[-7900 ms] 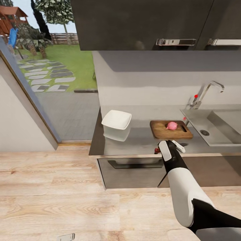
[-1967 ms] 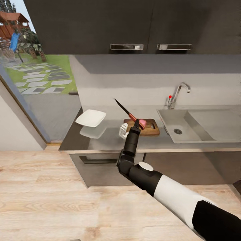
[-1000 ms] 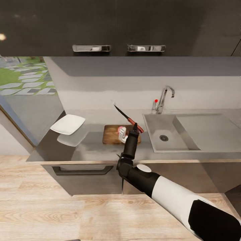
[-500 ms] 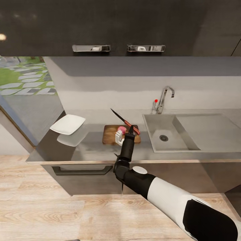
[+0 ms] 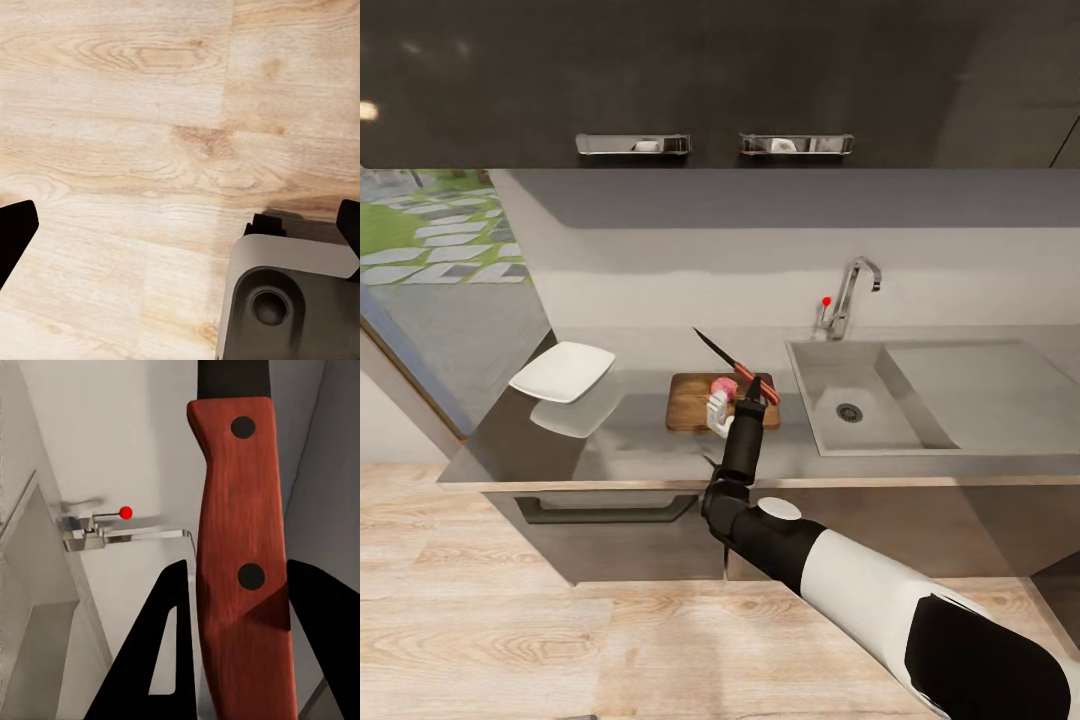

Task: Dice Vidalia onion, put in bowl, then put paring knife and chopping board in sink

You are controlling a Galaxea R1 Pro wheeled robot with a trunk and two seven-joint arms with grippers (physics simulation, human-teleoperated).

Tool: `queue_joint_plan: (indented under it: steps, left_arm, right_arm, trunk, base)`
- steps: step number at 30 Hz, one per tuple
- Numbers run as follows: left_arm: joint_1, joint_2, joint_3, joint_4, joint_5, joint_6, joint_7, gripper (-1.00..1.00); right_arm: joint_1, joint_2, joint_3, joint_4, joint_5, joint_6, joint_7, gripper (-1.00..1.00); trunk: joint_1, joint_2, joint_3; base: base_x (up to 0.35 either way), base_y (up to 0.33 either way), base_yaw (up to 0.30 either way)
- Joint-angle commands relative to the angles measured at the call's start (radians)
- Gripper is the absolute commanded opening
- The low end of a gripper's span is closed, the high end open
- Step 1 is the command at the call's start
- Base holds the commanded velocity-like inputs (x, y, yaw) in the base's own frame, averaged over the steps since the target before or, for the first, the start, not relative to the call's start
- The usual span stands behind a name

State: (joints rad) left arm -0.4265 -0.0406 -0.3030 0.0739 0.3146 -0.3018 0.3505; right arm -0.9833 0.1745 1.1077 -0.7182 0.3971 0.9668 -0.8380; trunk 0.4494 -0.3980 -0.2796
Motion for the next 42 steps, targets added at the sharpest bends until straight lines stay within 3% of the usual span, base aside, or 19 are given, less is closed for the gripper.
queue_joint_plan:
  steps: [1,14,28,42]
  left_arm:
    - [-0.002,-0.001,-0.008,0.004,0.008,-0.007,0.001,1.0]
    - [-0.002,-0.001,-0.008,0.004,0.009,-0.005,0.001,1.0]
    - [-0.002,-0.001,-0.008,0.004,0.009,-0.005,0.001,1.0]
    - [-0.002,-0.001,-0.008,0.004,0.009,-0.005,0.001,1.0]
  right_arm:
    - [-0.002,0.0,0.004,0.001,-0.006,0.002,-0.006,-1.0]
    - [0.009,0.0,0.004,0.019,-0.01,-0.002,-0.003,-1.0]
    - [0.012,0.0,0.004,0.14,-0.011,-0.11,-0.003,-1.0]
    - [0.022,0.0,0.004,0.175,-0.011,-0.121,0.001,-1.0]
  trunk:
    - [0.001,-0.002,-0.002]
    - [0.001,-0.002,-0.002]
    - [0.001,-0.002,-0.002]
    - [0.001,-0.002,-0.002]
  base:
    - [0.0,0.0,0.0]
    - [0.0,0.0,0.0]
    - [0.0,0.0,0.0]
    - [0.0,0.0,0.0]
